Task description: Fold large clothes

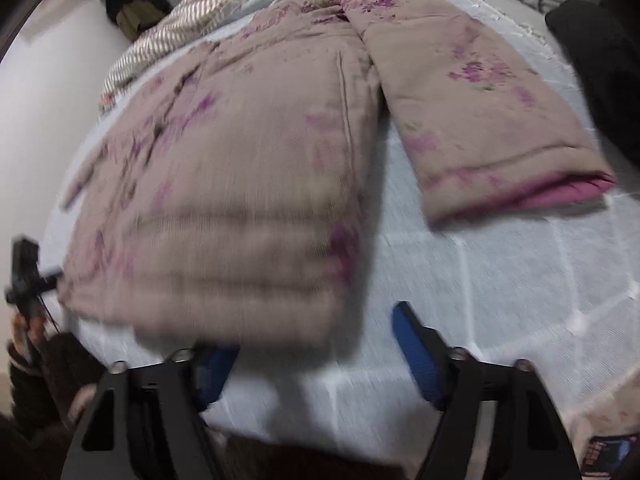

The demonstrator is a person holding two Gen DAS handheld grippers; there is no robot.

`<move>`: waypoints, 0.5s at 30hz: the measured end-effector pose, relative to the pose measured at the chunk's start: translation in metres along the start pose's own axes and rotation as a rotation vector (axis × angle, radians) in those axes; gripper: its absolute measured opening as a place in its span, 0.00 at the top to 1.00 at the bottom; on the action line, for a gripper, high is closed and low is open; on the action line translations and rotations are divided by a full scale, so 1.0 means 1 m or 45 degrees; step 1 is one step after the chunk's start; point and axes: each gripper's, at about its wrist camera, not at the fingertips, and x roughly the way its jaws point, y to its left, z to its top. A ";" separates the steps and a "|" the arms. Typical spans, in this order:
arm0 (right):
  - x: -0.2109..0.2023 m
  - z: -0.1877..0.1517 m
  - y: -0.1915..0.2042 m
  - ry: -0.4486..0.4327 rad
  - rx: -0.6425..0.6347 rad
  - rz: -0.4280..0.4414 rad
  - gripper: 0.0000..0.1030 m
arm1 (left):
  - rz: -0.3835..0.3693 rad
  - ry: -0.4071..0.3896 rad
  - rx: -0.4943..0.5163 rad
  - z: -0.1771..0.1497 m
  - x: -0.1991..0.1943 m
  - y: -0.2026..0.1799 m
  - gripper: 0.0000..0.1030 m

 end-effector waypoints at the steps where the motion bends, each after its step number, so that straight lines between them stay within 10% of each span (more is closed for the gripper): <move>1: 0.005 0.008 -0.001 -0.020 0.028 0.034 0.62 | 0.047 0.009 0.007 0.001 0.002 -0.003 0.44; 4: 0.016 0.020 0.004 0.007 0.033 -0.027 0.85 | 0.122 0.003 -0.006 0.002 0.003 -0.015 0.75; 15: -0.125 0.015 0.064 -0.359 -0.342 -0.746 0.98 | 0.044 -0.395 0.012 -0.022 -0.104 -0.062 0.80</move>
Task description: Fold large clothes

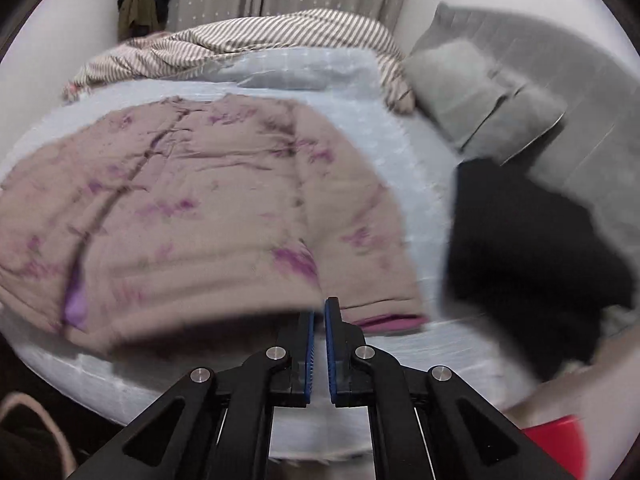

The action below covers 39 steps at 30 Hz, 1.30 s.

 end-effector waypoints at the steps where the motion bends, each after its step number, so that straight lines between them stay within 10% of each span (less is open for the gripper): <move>1: 0.001 -0.003 0.001 0.004 -0.073 -0.187 0.98 | 0.041 0.029 0.011 -0.002 0.006 0.004 0.80; 3: 0.016 -0.013 -0.012 0.081 -0.059 -0.201 0.97 | 0.132 0.170 -0.007 -0.012 0.033 0.021 0.77; 6: 0.039 -0.032 -0.039 0.157 0.158 0.124 0.96 | 0.358 0.328 -0.032 -0.029 0.067 0.046 0.74; 9: 0.060 -0.052 -0.054 0.217 0.371 0.448 0.87 | 0.341 0.270 -0.075 -0.035 0.061 0.056 0.62; 12: 0.072 -0.060 -0.051 0.234 0.482 0.575 0.57 | 0.411 0.173 -0.042 -0.028 0.043 0.046 0.45; 14: 0.076 -0.058 -0.055 0.194 0.529 0.531 0.41 | 0.471 0.092 0.018 -0.025 0.030 0.034 0.32; 23: 0.106 -0.048 -0.039 0.087 0.248 0.175 0.41 | 0.418 -0.154 0.172 0.006 0.026 -0.016 0.08; 39: 0.151 -0.047 0.019 0.010 -0.328 0.060 0.41 | 0.225 -0.038 0.264 0.034 0.106 -0.081 0.08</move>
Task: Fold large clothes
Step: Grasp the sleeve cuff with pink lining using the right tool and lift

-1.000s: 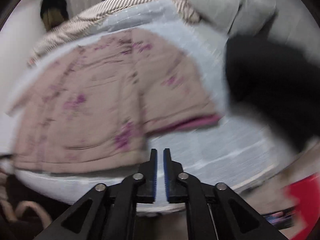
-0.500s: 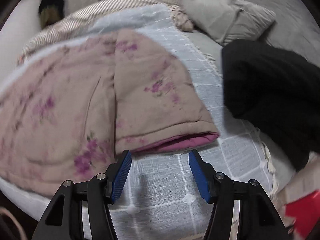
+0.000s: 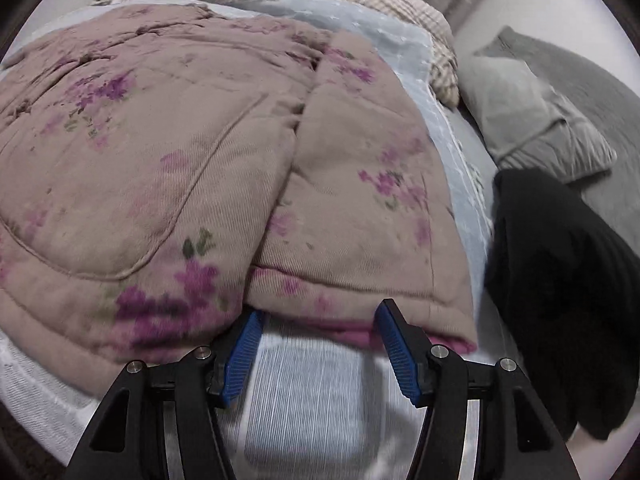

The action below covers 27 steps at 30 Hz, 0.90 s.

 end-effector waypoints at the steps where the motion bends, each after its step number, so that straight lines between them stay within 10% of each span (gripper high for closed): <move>1: 0.003 0.001 -0.003 -0.010 -0.003 0.018 0.42 | -0.008 0.000 0.000 0.002 0.003 -0.003 0.08; 11: 0.015 0.013 -0.026 0.006 0.101 0.154 0.79 | -0.033 -0.138 0.060 0.003 0.024 -0.018 0.08; 27: -0.062 0.085 -0.110 -0.229 0.330 -0.159 0.84 | -0.028 -0.204 -0.028 -0.002 0.030 0.016 0.08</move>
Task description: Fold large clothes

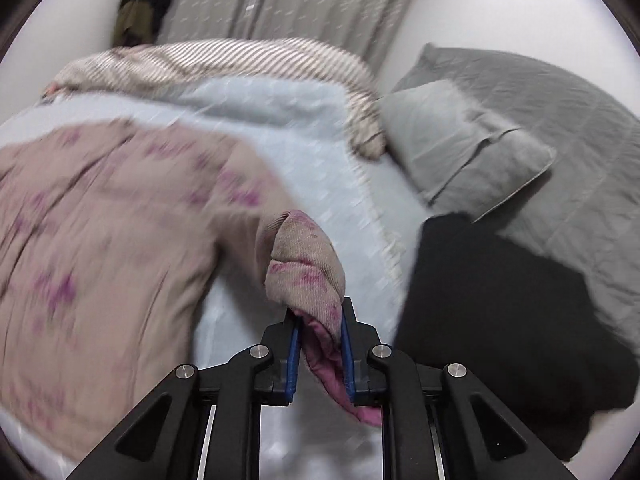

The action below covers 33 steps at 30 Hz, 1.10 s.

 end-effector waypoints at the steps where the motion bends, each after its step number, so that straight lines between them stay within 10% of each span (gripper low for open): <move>1: 0.002 0.011 -0.008 -0.008 0.022 -0.024 0.84 | 0.003 0.001 0.001 0.000 0.000 0.001 0.08; 13: 0.082 0.138 -0.140 0.018 0.292 -0.435 0.85 | 0.074 -0.002 -0.016 0.006 0.002 0.014 0.08; 21: 0.201 0.135 -0.186 0.302 0.284 -0.648 0.84 | 0.142 0.044 -0.005 0.005 0.017 0.017 0.08; 27: 0.265 0.085 -0.207 0.606 0.242 -0.853 0.53 | 0.189 0.101 0.012 0.006 0.021 0.023 0.08; 33: 0.215 0.124 -0.166 0.348 0.161 -0.927 0.26 | 0.248 0.077 0.053 0.030 0.010 0.030 0.08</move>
